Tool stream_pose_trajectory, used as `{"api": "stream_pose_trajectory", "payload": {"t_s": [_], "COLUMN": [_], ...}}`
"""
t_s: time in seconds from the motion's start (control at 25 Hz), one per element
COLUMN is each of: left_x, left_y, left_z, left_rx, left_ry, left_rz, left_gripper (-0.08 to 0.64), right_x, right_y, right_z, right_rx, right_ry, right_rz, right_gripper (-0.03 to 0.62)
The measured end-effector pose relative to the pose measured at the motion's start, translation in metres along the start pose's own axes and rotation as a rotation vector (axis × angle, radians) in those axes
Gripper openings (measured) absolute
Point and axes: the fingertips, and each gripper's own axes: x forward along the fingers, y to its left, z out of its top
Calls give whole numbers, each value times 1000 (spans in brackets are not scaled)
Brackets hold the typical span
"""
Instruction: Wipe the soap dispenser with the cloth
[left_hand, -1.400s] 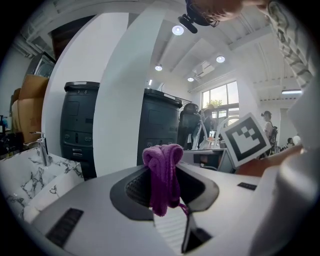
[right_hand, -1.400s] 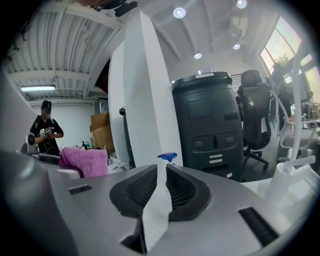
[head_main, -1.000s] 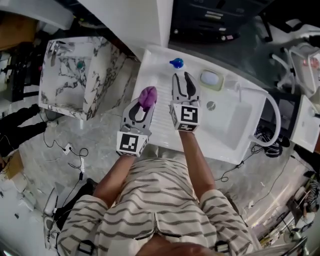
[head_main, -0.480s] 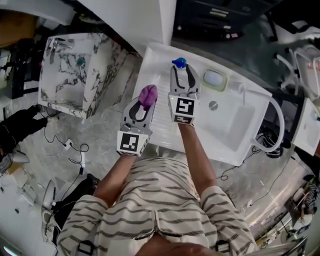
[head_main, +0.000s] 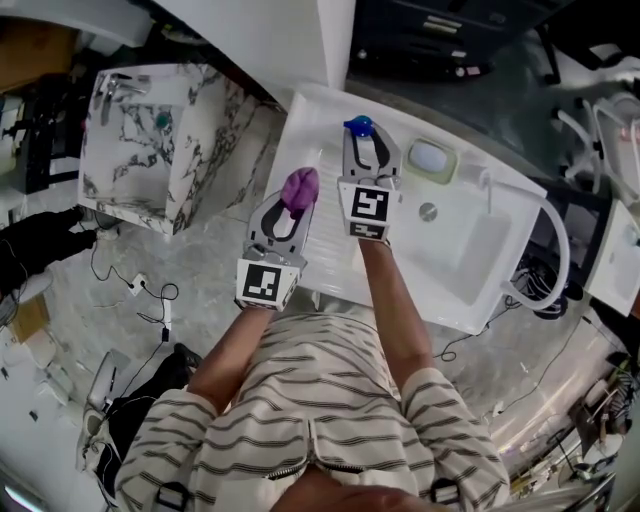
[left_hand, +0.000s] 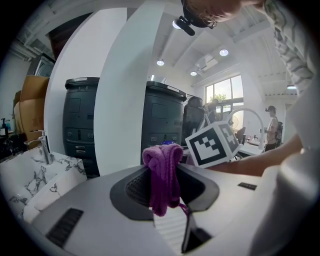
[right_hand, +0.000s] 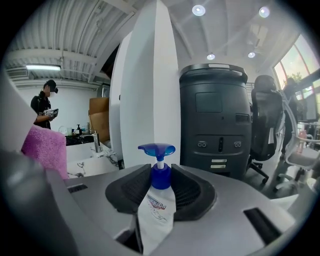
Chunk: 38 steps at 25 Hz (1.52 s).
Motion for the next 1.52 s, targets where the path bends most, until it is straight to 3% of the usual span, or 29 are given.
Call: {"api": "stream_pose_trajectory", "payload": {"t_s": [0.6, 1.52], "left_x": [-21, -113], "left_y": [-15, -57], "left_z": [14, 40], "left_rx": [1, 55], "left_ry": [-45, -105], "left_rz": [-24, -139], "left_gripper": [120, 120], "right_x": [-30, -164], "right_y": [-2, 55], "right_z": [21, 78], "right_rx": [59, 75], "right_ry": [-5, -80], "right_rz": [46, 91], "right_gripper": [130, 132]}}
